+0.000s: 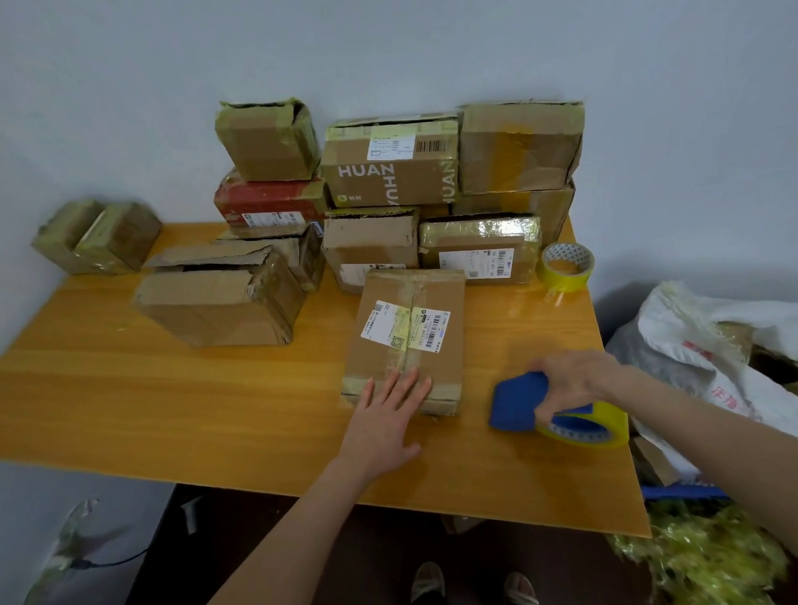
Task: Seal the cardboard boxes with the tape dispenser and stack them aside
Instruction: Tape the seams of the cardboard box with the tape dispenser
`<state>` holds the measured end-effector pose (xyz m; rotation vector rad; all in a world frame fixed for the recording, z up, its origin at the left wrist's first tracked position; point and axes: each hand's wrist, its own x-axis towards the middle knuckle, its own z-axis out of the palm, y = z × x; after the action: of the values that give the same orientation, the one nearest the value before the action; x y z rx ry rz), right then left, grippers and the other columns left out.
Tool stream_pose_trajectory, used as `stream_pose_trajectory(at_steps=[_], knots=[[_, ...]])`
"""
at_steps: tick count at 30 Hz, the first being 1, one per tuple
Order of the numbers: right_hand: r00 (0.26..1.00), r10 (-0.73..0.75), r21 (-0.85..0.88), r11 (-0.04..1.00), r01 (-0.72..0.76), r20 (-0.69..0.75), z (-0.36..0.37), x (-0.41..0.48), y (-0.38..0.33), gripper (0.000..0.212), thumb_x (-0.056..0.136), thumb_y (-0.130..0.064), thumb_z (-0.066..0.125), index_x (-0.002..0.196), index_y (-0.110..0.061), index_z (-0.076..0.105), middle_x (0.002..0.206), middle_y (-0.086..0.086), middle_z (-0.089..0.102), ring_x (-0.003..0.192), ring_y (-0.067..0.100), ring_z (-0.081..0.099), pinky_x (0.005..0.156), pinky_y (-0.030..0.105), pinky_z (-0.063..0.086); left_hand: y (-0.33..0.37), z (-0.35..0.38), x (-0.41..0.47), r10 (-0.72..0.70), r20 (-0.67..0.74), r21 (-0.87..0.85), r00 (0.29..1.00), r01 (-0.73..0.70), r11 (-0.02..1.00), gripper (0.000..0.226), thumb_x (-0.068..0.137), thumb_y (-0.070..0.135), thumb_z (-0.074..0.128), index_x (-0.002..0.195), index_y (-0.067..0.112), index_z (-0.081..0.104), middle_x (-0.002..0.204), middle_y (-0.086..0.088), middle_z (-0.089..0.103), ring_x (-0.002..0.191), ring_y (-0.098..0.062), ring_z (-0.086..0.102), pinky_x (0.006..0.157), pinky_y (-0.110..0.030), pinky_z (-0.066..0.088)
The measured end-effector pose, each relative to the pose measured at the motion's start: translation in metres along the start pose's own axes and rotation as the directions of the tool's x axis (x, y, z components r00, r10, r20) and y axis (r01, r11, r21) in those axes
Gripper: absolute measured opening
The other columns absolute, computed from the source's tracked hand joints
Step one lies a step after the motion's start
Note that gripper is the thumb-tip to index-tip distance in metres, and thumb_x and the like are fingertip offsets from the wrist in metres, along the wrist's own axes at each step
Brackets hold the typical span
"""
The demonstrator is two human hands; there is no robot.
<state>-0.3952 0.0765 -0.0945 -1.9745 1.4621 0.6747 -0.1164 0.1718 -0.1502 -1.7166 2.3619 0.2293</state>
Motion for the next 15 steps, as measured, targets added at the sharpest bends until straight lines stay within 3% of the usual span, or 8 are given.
stream_pose_trajectory(at_steps=[2,4,6,8,10,13,15], knots=[[0.999,0.006,0.29,0.957,0.005,-0.037,-0.004,-0.002,0.014,0.042,0.065,-0.045,0.077,0.098,-0.027,0.06,0.095,-0.004,0.067,0.085,0.015,0.063,0.074,0.033,0.054,0.001,-0.001,0.0,-0.002,0.001,0.001,1.0,0.002,1.0,0.095,0.088,0.05,0.054,0.149,0.034,-0.018,0.16,0.006,-0.018,0.147,-0.019,-0.015,0.118,-0.045,-0.011],[0.99,0.034,0.577,0.815,0.054,-0.14,-0.005,-0.001,0.022,0.037,0.068,-0.035,0.081,0.1,-0.024,0.066,0.098,-0.002,0.07,0.089,0.016,0.066,0.083,0.036,0.055,0.003,0.0,0.001,-0.01,-0.013,0.002,1.0,0.01,1.0,0.094,0.088,0.052,0.051,0.15,0.034,-0.016,0.16,0.006,-0.016,0.147,-0.018,-0.013,0.119,-0.045,-0.009],[0.966,0.123,0.746,0.659,0.094,-0.229,-0.001,0.004,0.018,0.036,0.071,-0.031,0.081,0.102,-0.019,0.065,0.098,-0.001,0.069,0.089,0.016,0.065,0.081,0.035,0.053,0.003,-0.001,0.0,-0.016,-0.017,-0.002,1.0,0.016,1.0,0.092,0.088,0.053,0.049,0.15,0.033,-0.015,0.16,0.006,-0.015,0.148,-0.018,-0.012,0.119,-0.045,-0.008],[0.941,0.237,0.86,0.502,0.094,-0.242,0.009,0.011,0.01,0.04,0.075,-0.033,0.079,0.108,-0.017,0.063,0.099,0.0,0.065,0.087,0.017,0.062,0.073,0.032,0.052,0.003,-0.001,-0.001,-0.013,-0.014,-0.008,1.0,0.012,1.0,0.091,0.088,0.053,0.048,0.151,0.033,-0.015,0.16,0.007,-0.015,0.148,-0.018,-0.013,0.119,-0.045,-0.008],[0.939,0.301,0.94,0.336,0.058,-0.165,0.02,0.016,0.005,0.049,0.077,-0.038,0.077,0.118,-0.017,0.06,0.102,0.003,0.065,0.088,0.02,0.062,0.07,0.032,0.05,0.001,0.0,-0.001,-0.006,-0.01,-0.013,1.0,0.006,1.0,0.09,0.088,0.053,0.048,0.151,0.033,-0.014,0.16,0.007,-0.016,0.148,-0.018,-0.013,0.119,-0.045,-0.008],[0.946,0.322,0.995,0.099,0.008,-0.039,0.034,0.026,0.0,0.063,0.079,-0.041,0.076,0.132,-0.016,0.053,0.122,0.01,0.062,0.107,0.031,0.061,0.093,0.048,0.051,0.0,0.0,-0.001,-0.002,-0.013,-0.016,1.0,0.002,1.0,0.09,0.088,0.053,0.047,0.151,0.033,-0.013,0.16,0.007,-0.017,0.147,-0.017,-0.015,0.118,-0.044,-0.01],[0.953,0.303,1.0,-0.023,-0.02,0.026,0.042,0.03,-0.004,0.061,0.082,-0.042,0.073,0.133,-0.017,0.054,0.121,0.012,0.063,0.106,0.033,0.062,0.091,0.049,0.053,0.0,0.001,-0.001,-0.001,-0.017,-0.019,1.0,0.001,1.0,0.09,0.087,0.053,0.047,0.151,0.033,-0.014,0.159,0.007,-0.018,0.147,-0.017,-0.016,0.117,-0.043,-0.011]])
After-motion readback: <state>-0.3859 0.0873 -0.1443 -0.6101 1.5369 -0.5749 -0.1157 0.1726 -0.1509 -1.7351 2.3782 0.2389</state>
